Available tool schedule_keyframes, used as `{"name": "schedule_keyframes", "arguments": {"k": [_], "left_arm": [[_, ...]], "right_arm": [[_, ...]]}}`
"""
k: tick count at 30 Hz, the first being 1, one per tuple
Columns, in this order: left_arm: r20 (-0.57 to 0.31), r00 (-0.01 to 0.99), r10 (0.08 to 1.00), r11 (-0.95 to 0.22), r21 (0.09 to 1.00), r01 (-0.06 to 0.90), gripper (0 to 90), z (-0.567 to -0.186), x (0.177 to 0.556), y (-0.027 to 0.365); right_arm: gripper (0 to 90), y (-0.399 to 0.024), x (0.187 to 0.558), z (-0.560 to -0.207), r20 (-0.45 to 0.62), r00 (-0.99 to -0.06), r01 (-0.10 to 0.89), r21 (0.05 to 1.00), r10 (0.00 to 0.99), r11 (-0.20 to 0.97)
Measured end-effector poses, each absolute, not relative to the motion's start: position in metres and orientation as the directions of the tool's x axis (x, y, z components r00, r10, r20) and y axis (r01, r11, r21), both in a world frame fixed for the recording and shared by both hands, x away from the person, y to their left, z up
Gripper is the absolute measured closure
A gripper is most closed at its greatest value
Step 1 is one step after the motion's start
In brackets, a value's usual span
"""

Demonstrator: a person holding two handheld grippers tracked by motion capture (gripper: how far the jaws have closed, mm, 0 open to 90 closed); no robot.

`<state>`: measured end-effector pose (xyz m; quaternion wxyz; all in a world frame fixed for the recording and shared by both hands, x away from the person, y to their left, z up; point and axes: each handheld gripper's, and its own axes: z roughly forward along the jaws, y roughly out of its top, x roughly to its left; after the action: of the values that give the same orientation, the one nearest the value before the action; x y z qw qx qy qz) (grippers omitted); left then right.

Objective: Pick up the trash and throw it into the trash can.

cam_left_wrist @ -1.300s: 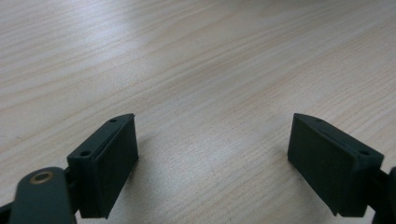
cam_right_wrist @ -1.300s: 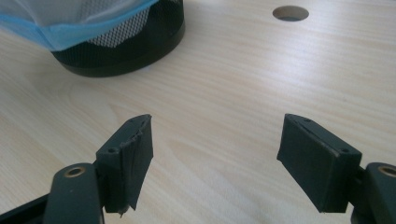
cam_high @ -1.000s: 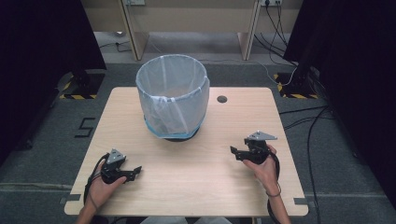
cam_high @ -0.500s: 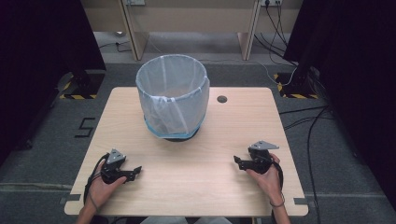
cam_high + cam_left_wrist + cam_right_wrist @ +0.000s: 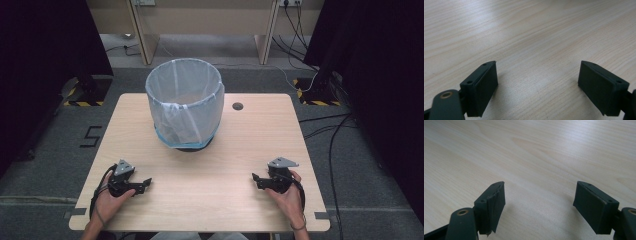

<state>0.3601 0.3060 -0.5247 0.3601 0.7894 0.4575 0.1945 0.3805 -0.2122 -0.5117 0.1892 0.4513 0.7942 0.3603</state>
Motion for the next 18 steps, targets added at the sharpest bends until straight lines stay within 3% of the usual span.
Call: {"name": "schedule_keyframes", "arguments": {"k": [18], "left_arm": [[-0.023,0.505,0.863,-0.321,0.747,0.582,15.2,-0.525,0.360,0.306]], "right_arm": [[21.3,-0.212,0.366,-0.516,-0.008,-0.507,0.586,0.730,0.862,0.351]]}}
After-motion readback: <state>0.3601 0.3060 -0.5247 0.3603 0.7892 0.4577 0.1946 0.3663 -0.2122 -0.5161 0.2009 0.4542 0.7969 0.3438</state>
